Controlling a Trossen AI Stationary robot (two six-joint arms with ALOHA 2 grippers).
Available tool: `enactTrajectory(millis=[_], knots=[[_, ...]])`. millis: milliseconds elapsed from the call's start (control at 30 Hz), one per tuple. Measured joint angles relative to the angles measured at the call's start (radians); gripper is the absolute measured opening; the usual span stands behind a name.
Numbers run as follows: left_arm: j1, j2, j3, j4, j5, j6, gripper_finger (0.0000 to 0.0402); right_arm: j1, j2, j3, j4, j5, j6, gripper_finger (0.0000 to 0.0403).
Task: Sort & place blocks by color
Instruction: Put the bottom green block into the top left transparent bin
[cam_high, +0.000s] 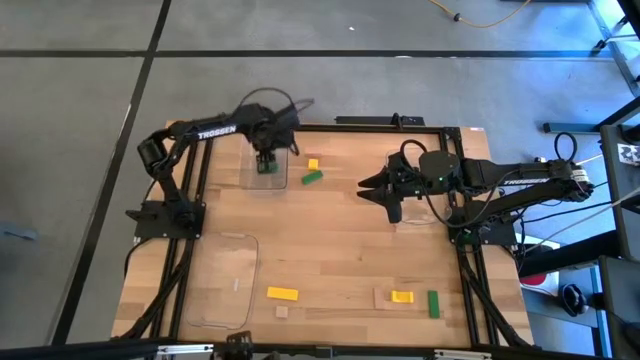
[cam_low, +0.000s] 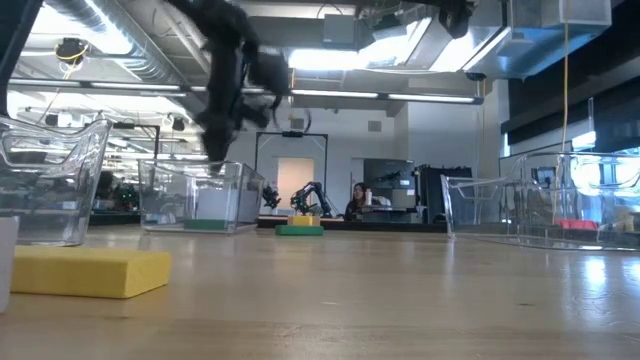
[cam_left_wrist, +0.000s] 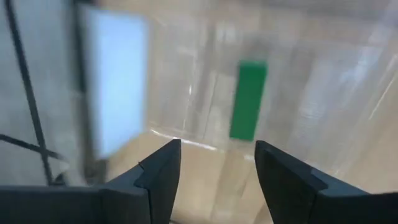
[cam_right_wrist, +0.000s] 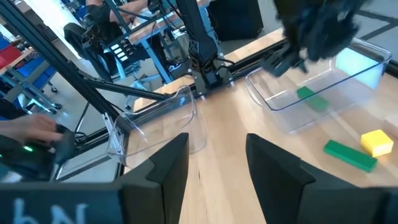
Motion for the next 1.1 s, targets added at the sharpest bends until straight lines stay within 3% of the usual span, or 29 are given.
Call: enactTrajectory(millis=[167,300,433,633,833,1100], knots=[[-0.004,-0.081,0.151,0.038,0.103,-0.168,0.0193,0.000,-0.001,0.000,0.000,-0.001,-0.044,0.0163],[-0.050,-0.232,0.135,0.211,0.199,-0.317,0.0193,0.000,-0.001,0.000,0.000,-0.035,-0.067,0.0163],[-0.152,-0.420,0.020,0.436,0.207,-0.425,0.0193,0.000,-0.002,0.000,0.000,-0.068,-0.075,0.0163],[-0.357,-0.676,-0.286,0.856,0.171,-0.559,0.0192,0.000,-0.002,0.000,0.002,-0.080,-0.092,0.0163],[-0.530,-0.814,-0.542,1.237,0.123,-0.596,0.0192,0.000,-0.002,0.000,0.031,-0.084,-0.075,0.0163],[-0.571,-0.883,-0.608,1.315,0.123,-0.600,0.0192,0.000,-0.002,0.000,0.162,-0.159,0.034,0.0163]])
